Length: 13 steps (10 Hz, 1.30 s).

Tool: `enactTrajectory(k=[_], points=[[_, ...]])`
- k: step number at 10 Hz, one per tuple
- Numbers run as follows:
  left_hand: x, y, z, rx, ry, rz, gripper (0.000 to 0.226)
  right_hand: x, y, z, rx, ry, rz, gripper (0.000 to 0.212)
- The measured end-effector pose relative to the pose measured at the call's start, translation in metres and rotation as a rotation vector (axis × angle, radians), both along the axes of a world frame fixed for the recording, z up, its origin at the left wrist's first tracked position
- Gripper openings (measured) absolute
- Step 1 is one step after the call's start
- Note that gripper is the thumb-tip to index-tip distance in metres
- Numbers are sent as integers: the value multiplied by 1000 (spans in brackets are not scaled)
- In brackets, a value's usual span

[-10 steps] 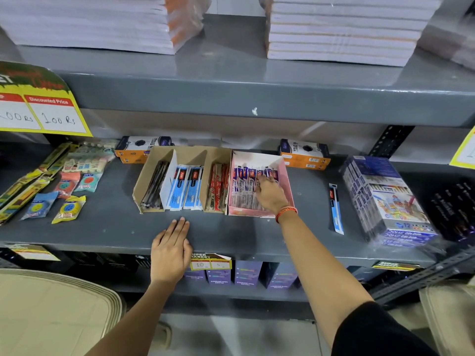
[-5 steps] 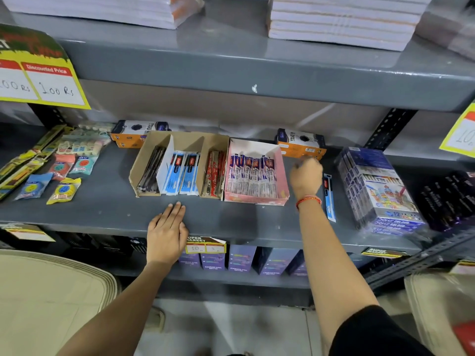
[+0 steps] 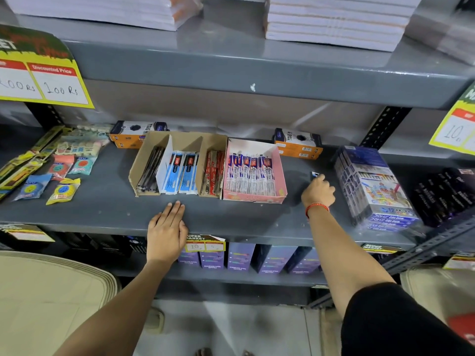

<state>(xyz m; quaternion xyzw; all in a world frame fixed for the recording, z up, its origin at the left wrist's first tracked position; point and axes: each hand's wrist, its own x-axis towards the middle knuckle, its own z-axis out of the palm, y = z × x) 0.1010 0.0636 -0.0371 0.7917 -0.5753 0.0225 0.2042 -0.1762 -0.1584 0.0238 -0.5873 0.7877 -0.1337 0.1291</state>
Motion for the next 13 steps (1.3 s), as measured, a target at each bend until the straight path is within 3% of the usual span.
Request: enactTrajectory(k=[3, 4, 5, 7, 8, 10, 11, 12, 13], points=[[0, 0, 0, -10, -13, -5, 52, -6, -5, 6, 20, -300, -93, 35], [0, 0, -1, -10, -6, -1, 52, -12, -5, 7, 98, -401, -161, 49], [0, 0, 0, -9, -9, 0, 51, -14, -3, 7, 145, -391, -183, 55], [1, 0, 0, -11, -8, -4, 51, 6, 10, 4, 25, -64, -84, 33], [1, 1, -2, -8, -2, -1, 51, 9, 20, -1, -45, 9, -62, 31], [4, 1, -3, 9, 10, -5, 51, 23, 19, 24, -278, -153, -72, 22], [5, 1, -3, 18, 12, -6, 51, 44, 16, 52, -344, -254, 42, 21], [6, 2, 0, 38, 0, -16, 50, 71, 16, 61, -58, -446, 144, 32], [8, 2, 2, 62, -21, -31, 50, 107, 23, 70, -23, -441, 250, 31]])
